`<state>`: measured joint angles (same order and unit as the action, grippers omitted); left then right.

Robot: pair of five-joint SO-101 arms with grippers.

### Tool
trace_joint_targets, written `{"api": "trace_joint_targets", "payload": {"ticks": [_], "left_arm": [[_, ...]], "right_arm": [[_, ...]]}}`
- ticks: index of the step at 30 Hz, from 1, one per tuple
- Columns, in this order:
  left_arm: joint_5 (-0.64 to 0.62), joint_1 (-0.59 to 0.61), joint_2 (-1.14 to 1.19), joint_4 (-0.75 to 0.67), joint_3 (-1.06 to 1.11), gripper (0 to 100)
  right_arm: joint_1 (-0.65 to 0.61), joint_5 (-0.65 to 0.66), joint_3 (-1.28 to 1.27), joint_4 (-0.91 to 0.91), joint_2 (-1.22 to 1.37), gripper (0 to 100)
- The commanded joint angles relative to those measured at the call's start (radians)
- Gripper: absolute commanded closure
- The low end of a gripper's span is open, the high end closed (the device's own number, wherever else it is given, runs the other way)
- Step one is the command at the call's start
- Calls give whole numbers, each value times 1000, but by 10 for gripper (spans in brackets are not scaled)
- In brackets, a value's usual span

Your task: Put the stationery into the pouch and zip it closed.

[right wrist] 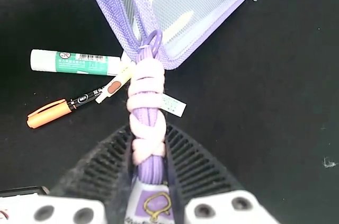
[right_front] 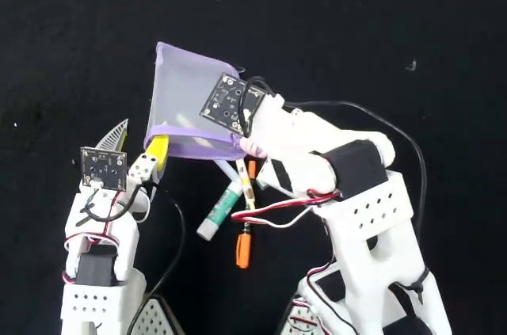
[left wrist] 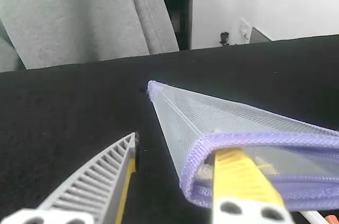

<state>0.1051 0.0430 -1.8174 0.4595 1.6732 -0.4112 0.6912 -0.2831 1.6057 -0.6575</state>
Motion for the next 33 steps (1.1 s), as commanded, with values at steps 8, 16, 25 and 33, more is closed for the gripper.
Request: {"api": "trace_joint_targets", "payload": {"ticks": [8, 16, 25, 33], "left_arm": [[-14, -16, 149, 121, -183, 777], [-14, -12, 588, -40, -386, 777], [-14, -12, 729, -236, -390, 971], [-14, -12, 732, -227, -437, 973]], "right_arm": [[-12, 9, 50, 5, -5, 988], [-12, 9, 50, 5, -5, 988], [-12, 8, 50, -2, -5, 987], [-14, 2, 51, -2, -5, 926]]}}
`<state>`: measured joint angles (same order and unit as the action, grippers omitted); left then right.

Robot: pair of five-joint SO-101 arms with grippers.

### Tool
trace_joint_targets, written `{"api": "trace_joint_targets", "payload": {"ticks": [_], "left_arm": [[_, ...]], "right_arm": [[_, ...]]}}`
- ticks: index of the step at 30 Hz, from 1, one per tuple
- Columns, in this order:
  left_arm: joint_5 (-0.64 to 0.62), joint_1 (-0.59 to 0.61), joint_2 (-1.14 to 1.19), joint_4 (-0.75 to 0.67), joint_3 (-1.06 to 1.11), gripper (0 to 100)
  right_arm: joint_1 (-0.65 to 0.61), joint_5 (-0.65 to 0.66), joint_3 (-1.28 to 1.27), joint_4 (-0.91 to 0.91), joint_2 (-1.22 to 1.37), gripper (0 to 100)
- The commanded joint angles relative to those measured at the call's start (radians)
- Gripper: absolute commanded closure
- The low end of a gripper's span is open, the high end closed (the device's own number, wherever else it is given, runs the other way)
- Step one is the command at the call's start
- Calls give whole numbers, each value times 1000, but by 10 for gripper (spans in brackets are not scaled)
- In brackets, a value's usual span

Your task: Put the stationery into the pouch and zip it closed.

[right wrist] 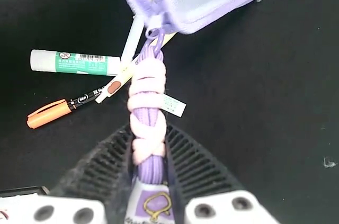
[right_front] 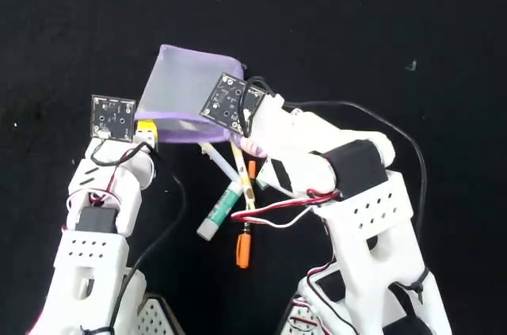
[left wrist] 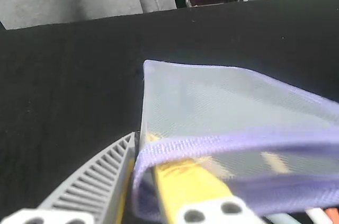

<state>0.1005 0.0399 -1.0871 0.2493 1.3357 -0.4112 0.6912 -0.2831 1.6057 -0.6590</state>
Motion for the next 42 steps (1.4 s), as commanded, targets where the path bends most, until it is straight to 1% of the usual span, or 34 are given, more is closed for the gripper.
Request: {"api": "trace_joint_targets", "payload": {"ticks": [1, 3, 7, 9, 12, 14, 18, 20, 22, 24, 27, 29, 33, 37, 40, 42], "left_arm": [[-9, -8, 2, -9, -108, 973], [-9, -12, 2, 38, -147, 973], [-9, -16, 9, 166, -252, 973], [-9, -13, 6, 212, -298, 973], [-9, -8, 5, 272, -372, 973], [-9, -8, 9, 328, -427, 973], [-9, 7, 11, 439, -552, 973], [-14, 47, 12, 488, -630, 973], [-44, 105, 12, 539, -710, 973], [-74, 166, 12, 595, -788, 973], [-84, 243, 14, 687, -897, 973], [-84, 277, 14, 744, -951, 973], [-86, 311, 66, 807, -1006, 973], [-94, 352, 216, 830, -1058, 973], [-120, 390, 341, 885, -1135, 973], [-121, 410, 419, 930, -1194, 973]], "right_arm": [[-14, 2, 53, -2, -4, 887], [-21, 2, 64, -2, -4, 805], [-91, 2, 71, 5, -4, 652], [-127, 2, 71, 6, -4, 597], [-158, 2, 76, 6, -16, 553], [-166, -6, 87, 6, -53, 548], [-161, -80, 136, 5, -163, 549], [-161, -106, 154, 5, -211, 549], [-160, -132, 160, 5, -240, 549], [-160, -155, 168, 5, -243, 550], [-160, -167, 163, -3, -239, 550], [-160, -173, 170, 0, -214, 550], [-160, -244, 170, -18, -120, 550], [-164, -272, 168, -41, -18, 550], [-166, -273, 160, -68, 42, 550], [-166, -301, 143, -103, 82, 550]]}}
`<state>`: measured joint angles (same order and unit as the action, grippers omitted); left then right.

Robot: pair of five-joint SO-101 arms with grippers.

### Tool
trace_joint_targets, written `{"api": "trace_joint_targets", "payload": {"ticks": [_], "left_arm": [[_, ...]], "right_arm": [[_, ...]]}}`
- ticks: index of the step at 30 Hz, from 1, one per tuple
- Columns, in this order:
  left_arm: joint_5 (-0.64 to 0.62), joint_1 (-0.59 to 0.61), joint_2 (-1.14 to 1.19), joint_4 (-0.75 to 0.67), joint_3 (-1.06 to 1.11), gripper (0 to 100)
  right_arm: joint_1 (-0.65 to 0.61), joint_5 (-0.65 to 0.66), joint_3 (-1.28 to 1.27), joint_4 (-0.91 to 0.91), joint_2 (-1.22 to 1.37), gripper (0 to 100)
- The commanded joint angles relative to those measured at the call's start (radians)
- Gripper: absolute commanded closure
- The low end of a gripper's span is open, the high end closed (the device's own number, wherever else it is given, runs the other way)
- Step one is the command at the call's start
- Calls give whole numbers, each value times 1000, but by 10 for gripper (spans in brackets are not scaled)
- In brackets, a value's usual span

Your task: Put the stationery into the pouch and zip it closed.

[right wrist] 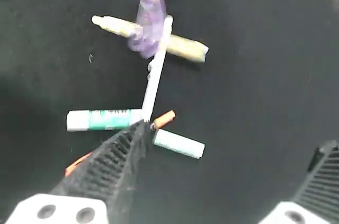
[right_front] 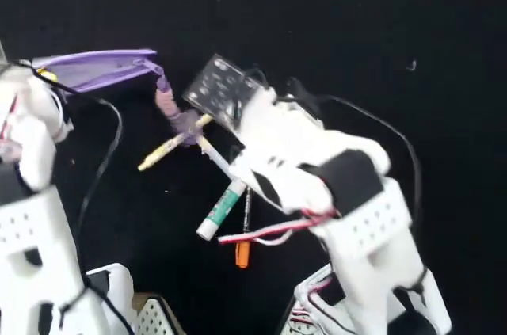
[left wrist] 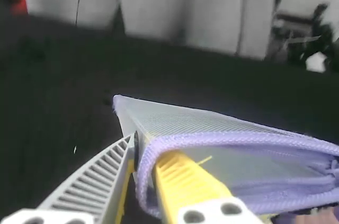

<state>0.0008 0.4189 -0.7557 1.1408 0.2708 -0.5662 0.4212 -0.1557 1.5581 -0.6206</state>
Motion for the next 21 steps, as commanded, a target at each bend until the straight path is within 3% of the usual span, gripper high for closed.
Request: {"api": "trace_joint_targets", "payload": {"ticks": [1, 6, 13, 21], "left_arm": [[-21, 44, 124, 60, -159, 973], [-21, 133, 278, 121, -262, 973], [-51, 282, 393, 68, -266, 973], [-51, 321, 430, 41, -265, 973]], "right_arm": [[-11, -46, 1, -80, 64, 550], [-55, -64, -102, -226, 177, 550], [-138, -64, -168, -407, 401, 550], [-141, -64, -76, -508, 723, 550]]}}
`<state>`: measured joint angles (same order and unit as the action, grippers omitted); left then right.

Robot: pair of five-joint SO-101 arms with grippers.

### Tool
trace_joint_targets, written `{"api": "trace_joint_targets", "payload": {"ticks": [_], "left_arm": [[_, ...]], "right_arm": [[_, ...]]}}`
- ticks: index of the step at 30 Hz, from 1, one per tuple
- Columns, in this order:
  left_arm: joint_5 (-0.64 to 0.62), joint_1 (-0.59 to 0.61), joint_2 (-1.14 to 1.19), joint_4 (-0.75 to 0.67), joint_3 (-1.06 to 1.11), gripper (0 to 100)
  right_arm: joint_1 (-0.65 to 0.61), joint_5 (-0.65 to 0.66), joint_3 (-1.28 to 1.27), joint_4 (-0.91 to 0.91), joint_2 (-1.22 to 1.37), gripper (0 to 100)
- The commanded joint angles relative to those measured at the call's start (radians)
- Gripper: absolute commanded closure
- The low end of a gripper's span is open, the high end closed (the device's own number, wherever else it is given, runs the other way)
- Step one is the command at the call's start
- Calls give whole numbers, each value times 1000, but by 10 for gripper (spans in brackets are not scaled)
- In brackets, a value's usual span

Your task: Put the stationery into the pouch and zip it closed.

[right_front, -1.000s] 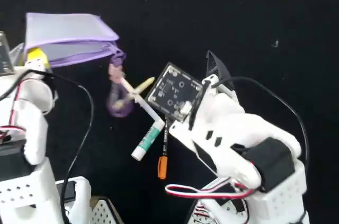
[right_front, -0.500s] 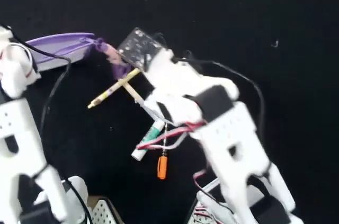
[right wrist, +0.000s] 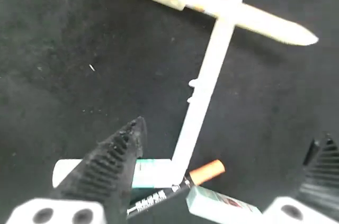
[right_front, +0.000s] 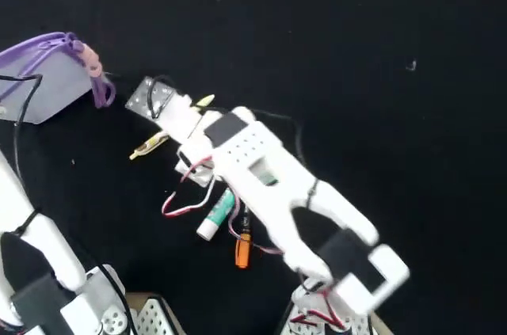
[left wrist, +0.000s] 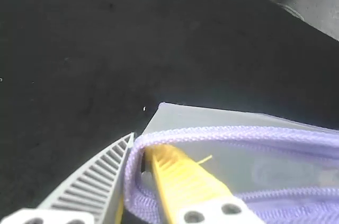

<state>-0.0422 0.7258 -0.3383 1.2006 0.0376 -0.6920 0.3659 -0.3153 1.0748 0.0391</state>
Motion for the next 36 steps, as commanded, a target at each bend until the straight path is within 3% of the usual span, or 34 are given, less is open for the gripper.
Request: {"api": "trace_joint_targets", "payload": {"ticks": [1, 10, 22, 30, 36], "left_arm": [[-8, 15, 15, -18, -31, 973], [-8, 15, 52, -18, -31, 973], [-8, 10, 60, -18, -31, 973], [-6, 7, 52, -18, -33, 973], [-6, -68, 48, 37, -116, 973]], "right_arm": [[-11, -9, 107, -25, 97, 550], [6, -9, 239, -23, 308, 567], [133, -9, 341, -23, 423, 985], [209, -3, 360, -9, 407, 971], [275, -8, 476, 180, 285, 971]]}}
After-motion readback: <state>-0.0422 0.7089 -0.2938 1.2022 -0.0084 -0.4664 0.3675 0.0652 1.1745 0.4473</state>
